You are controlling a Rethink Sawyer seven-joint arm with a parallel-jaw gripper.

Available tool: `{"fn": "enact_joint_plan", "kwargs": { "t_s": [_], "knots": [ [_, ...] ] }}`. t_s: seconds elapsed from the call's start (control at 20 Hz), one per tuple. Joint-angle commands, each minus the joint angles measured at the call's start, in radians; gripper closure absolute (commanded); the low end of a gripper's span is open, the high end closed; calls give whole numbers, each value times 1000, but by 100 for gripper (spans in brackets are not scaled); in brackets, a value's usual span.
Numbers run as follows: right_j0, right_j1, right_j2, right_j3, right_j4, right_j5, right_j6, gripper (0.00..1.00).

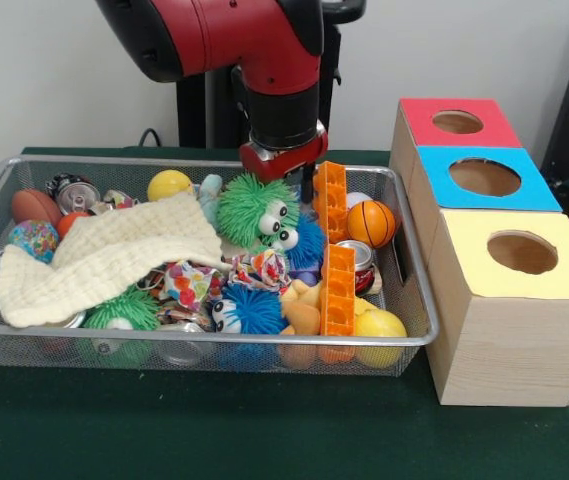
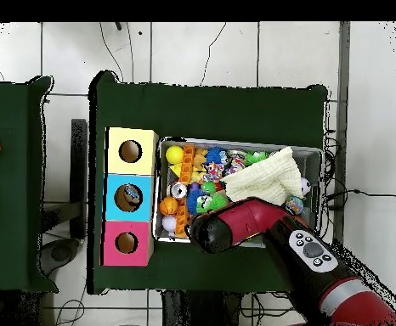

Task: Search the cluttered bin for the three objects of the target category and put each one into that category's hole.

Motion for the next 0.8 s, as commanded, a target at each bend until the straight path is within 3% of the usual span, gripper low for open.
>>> {"fn": "enact_joint_plan", "kwargs": {
  "t_s": [0.05,0.8],
  "knots": [
    [-28,102,39,-42,-43,191,-305,0],
    [-51,43,48,3,-1,344,-318,0]
  ]
}}
